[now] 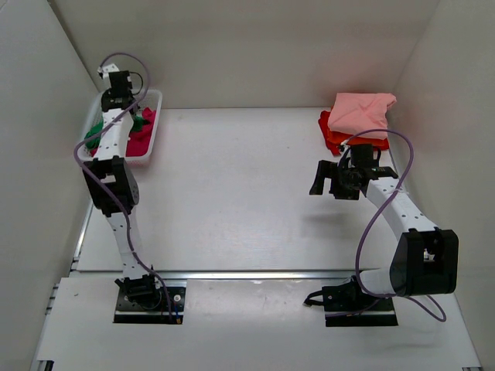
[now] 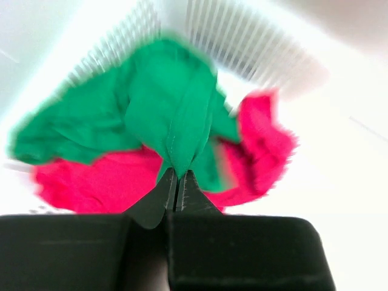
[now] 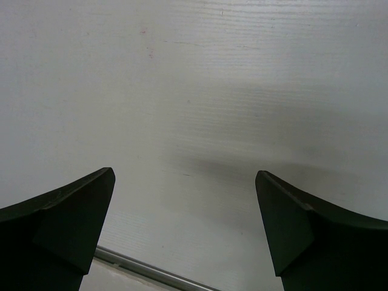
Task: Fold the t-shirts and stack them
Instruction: Grab crumpled tshirt from bin with the left arm, then move the tshirt to the center of the board
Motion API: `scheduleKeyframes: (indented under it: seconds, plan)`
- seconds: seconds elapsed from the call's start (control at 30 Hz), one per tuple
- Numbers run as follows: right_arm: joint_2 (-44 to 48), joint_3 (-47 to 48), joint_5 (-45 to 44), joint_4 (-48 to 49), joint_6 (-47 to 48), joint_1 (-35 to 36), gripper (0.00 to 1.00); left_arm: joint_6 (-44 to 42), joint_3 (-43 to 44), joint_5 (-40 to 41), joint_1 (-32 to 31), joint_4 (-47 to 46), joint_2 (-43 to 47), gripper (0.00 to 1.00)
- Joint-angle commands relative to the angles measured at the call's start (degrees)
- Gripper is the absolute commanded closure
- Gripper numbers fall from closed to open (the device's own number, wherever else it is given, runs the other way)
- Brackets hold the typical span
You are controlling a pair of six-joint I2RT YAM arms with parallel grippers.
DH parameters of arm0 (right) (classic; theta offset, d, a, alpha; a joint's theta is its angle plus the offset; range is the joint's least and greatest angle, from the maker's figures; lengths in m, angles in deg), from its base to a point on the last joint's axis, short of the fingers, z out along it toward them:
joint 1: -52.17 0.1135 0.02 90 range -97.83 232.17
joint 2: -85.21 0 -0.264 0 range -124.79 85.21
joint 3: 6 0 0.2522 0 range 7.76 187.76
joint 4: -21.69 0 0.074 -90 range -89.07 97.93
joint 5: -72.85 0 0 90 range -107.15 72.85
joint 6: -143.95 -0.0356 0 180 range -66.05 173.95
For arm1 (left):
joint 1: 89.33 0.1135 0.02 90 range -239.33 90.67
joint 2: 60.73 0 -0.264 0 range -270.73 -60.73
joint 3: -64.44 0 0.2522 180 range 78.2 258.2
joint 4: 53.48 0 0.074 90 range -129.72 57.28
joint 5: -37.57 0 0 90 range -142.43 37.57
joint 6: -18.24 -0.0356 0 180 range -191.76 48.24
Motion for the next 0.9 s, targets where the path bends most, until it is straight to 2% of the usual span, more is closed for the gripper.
scheduleKeyframes:
  seconds: [0.0, 0.07, 0.17, 0.23, 0.3, 0.4, 0.47, 0.53, 0.6, 0.67, 0.73, 0.87]
  plan:
    - [1.1, -0.5, 0.3, 1.2, 0.0, 0.1, 0.01, 0.2, 3.0, -0.6, -0.9, -4.0, 15.9, 1.00]
    - [1.8, -0.8, 0.0, 0.7, 0.0, -0.2, 0.01, 0.5, 3.5, -3.6, -0.9, -3.1, 19.3, 1.00]
    - [3.7, -1.8, -0.4, 1.0, 0.1, -0.7, 0.01, 2.0, 2.4, -14.5, -3.6, -1.3, 25.9, 1.00]
    - [5.6, -3.6, 0.4, 3.0, -0.2, -1.1, 0.01, 2.7, 0.9, -20.3, -9.0, -0.8, 31.3, 1.00]
    - [6.9, -4.1, 1.7, 4.6, -1.0, -1.1, 0.01, 1.6, 1.7, -20.3, -19.4, 2.6, 34.2, 1.00]
    - [9.2, -4.4, 2.5, 5.3, -1.6, -0.8, 0.01, 6.0, 2.0, -25.8, -25.8, 3.1, 38.5, 1.00]
    - [11.7, -5.1, 3.6, 7.0, -1.6, -2.0, 0.01, 12.7, -1.9, -34.9, -26.3, 0.0, 43.5, 1.00]
    - [14.9, -6.2, 4.0, 8.4, -2.1, -2.8, 0.00, 16.1, -4.2, -38.4, -25.9, -3.1, 46.9, 1.00]
    - [17.5, -8.4, 4.4, 11.0, -2.6, -3.7, 0.01, 20.2, -5.7, -41.8, -22.9, -6.2, 49.9, 1.00]
    - [20.2, -10.1, 6.9, 12.9, -3.7, -6.4, 0.01, 23.0, -6.6, -45.7, -17.1, -8.0, 53.2, 1.00]
    - [21.0, -11.0, 7.2, 13.4, -3.6, -7.0, 0.01, 23.8, -6.8, -46.4, -14.3, -7.3, 54.8, 1.00]
    - [19.2, -10.8, 8.2, 13.3, -3.2, -4.5, 0.02, 24.4, -9.6, -44.8, -14.8, -4.4, 55.2, 1.00]
